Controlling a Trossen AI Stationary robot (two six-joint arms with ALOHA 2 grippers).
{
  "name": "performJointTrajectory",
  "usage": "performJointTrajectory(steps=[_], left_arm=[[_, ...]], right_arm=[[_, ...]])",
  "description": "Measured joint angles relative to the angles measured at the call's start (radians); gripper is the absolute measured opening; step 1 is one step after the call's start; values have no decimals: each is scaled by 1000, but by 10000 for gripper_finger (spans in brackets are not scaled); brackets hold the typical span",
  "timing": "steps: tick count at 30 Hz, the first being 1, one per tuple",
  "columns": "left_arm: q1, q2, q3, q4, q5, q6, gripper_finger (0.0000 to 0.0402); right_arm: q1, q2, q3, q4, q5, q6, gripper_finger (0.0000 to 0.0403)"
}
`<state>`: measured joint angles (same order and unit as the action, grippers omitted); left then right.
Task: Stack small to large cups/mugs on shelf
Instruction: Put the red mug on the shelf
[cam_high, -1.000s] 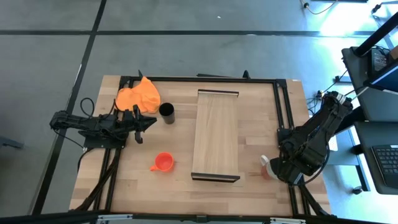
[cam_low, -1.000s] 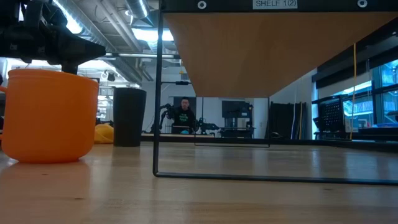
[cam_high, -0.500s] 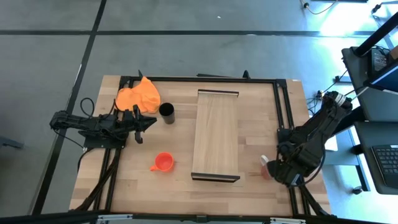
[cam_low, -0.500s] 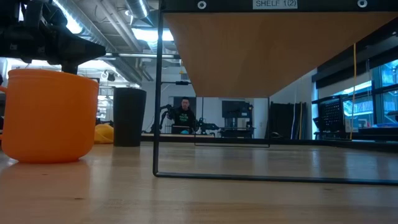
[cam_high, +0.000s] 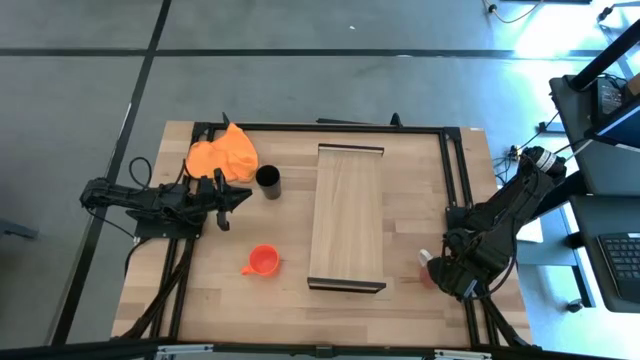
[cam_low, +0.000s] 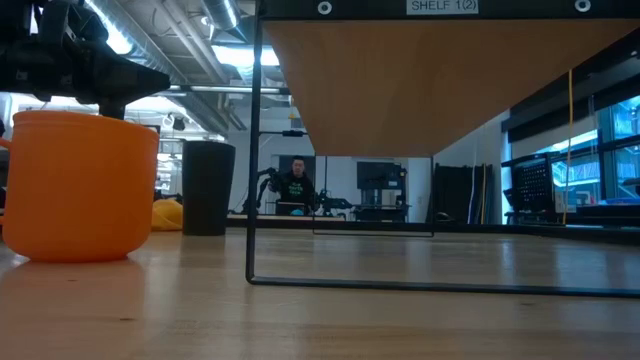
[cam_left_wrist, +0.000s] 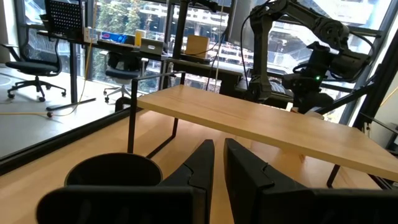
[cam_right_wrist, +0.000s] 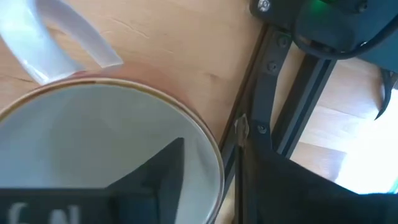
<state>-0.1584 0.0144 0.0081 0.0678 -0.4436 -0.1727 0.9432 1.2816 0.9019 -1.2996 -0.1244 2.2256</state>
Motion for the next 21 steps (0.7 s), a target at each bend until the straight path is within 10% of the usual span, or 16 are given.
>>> performJointTrajectory(steps=[10, 21], left_arm=[[0, 0, 0, 0, 0, 0, 31], [0, 0, 0, 0, 0, 0, 31]], right_arm=[[0, -4, 6, 5, 11, -5, 35], [-31, -71, 9, -43, 110, -24, 27]])
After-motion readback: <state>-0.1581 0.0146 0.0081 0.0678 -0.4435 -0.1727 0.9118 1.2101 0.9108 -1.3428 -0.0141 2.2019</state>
